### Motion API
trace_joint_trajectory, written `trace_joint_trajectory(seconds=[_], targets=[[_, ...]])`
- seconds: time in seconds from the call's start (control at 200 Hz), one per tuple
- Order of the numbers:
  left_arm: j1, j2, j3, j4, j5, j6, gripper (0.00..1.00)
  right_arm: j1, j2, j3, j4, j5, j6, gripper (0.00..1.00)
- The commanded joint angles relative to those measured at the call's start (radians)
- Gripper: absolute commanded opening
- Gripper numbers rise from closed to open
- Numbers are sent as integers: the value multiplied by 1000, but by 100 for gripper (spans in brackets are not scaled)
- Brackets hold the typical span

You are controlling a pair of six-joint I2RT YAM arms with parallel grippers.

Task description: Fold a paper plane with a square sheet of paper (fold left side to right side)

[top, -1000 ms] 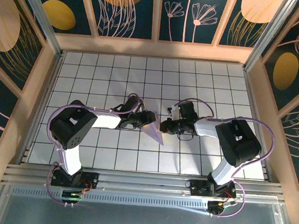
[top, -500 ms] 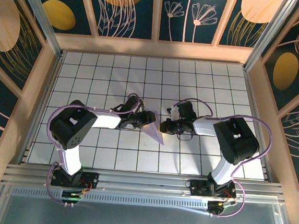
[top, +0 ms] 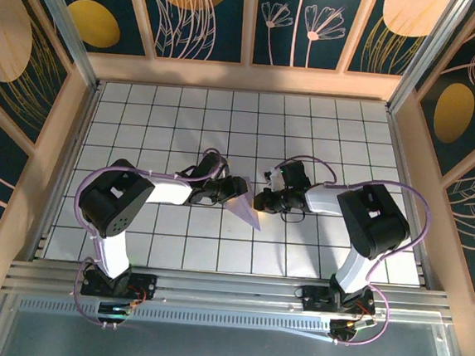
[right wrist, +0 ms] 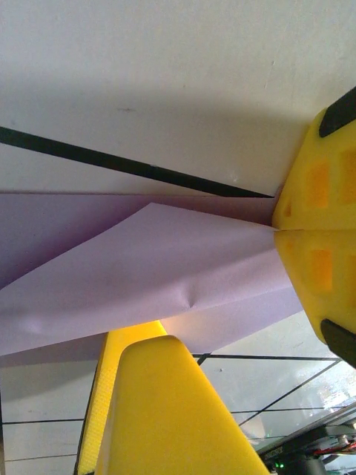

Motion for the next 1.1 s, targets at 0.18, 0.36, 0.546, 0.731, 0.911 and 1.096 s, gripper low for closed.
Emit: trace_joint_trajectory(seconds=[0.18, 0.36, 0.546, 0.731, 0.911, 1.096], targets=[[-3, -104, -3, -66, -82, 68, 48, 15, 55, -1, -71, 86, -19, 0], [-3, -90, 11, -52, -31, 94, 31, 15, 55, -8, -77, 99, -14, 0], [-8, -32, 30, -14, 35, 98, 14, 15, 50, -7, -88, 110, -15, 0], [-16, 9, 53, 10, 67, 98, 11, 16, 51, -10, -94, 115, -16, 0], [-19, 31, 71, -17, 49, 101, 12, 17, 51, -10, -100, 118, -16, 0], [-18, 40, 76, -83, 12, 96, 12, 18, 52, -9, -102, 122, -16, 0]])
